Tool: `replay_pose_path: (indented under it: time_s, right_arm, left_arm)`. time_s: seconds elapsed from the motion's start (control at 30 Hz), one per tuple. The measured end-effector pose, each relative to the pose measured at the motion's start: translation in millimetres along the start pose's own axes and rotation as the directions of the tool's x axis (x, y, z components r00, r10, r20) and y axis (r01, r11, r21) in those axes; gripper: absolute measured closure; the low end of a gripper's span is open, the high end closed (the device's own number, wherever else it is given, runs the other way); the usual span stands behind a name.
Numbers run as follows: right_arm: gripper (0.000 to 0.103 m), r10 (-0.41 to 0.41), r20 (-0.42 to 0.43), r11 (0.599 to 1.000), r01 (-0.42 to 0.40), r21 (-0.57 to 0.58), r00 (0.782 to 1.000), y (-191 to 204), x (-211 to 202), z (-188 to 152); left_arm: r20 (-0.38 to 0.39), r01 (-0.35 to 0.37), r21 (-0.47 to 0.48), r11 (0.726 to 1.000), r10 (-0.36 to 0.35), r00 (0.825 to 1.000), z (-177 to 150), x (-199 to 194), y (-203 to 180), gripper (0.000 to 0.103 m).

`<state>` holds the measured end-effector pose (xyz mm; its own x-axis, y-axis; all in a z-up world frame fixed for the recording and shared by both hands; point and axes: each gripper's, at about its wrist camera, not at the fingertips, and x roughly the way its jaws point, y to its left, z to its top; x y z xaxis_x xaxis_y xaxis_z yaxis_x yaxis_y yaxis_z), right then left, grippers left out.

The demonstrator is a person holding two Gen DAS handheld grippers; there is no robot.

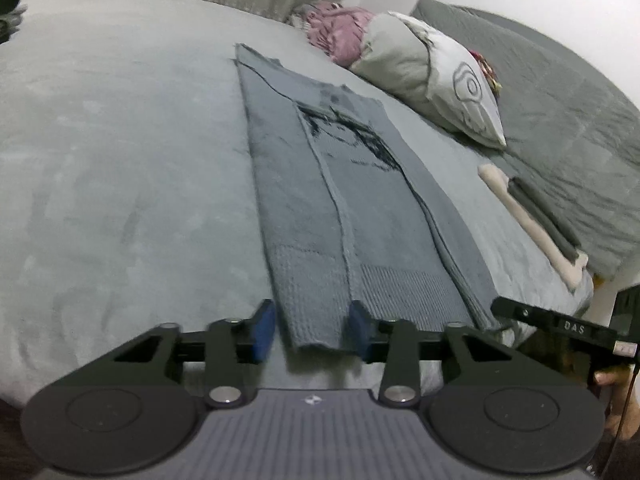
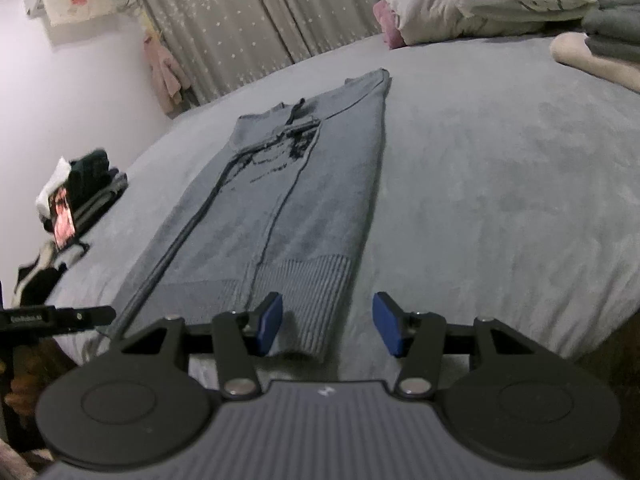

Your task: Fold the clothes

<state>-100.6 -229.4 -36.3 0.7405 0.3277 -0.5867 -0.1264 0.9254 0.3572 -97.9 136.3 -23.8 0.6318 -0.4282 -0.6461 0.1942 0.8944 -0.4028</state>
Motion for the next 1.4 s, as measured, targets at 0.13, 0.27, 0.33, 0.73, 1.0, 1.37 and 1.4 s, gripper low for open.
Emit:
replay_pose_path:
  time_s: [0.13,0.27,0.33,0.73,1.0,1.37,1.4]
  right_arm:
    - [0.06,-0.017,-0.014,0.998,0.016,-0.053,1.0,10.8,2.7,-4.3]
    - [0.088,-0.025,-0.025,0.996,0.023,-0.084,0.999,19.1,3.5,-6.7]
    - [0.091,-0.02,-0.027,0.998,0.019,-0.065,0.999,18.3,1.0,-3.8]
    - [0.093,0.083,0.029,0.995,-0.085,0.045,0.996,15.1,-9.6,43.8]
    - [0.094,0.07,0.056,0.994,-0.074,0.084,0.996,3.8,43.9,115.4]
    - [0.067,0.061,0.062,0.974,-0.073,0.217,0.996,-36.3,130.6,178.0]
    - [0.062,0.058,0.071,0.972,-0.073,0.223,0.996,-39.6,131.7,178.0]
  left_arm:
    - [0.001,0.0,-0.008,1.0,0.0,1.0,-6.7,6.3,0.0,0.092]
    - [0.012,0.004,-0.015,1.0,-0.004,1.0,-8.4,3.1,-0.3,0.096]
    - [0.02,0.007,-0.018,1.0,-0.006,1.0,-6.7,0.1,-2.5,0.097]
    - [0.105,0.107,-0.089,0.99,-0.098,0.99,44.1,1.8,-7.1,0.097]
    - [0.132,0.089,-0.151,0.985,-0.069,0.989,121.3,59.6,7.1,0.098]
    - [0.119,0.126,-0.164,0.978,-0.107,0.987,184.8,134.2,40.9,0.071]
    - [0.143,0.141,-0.146,0.979,-0.121,0.982,182.6,131.6,44.7,0.057]
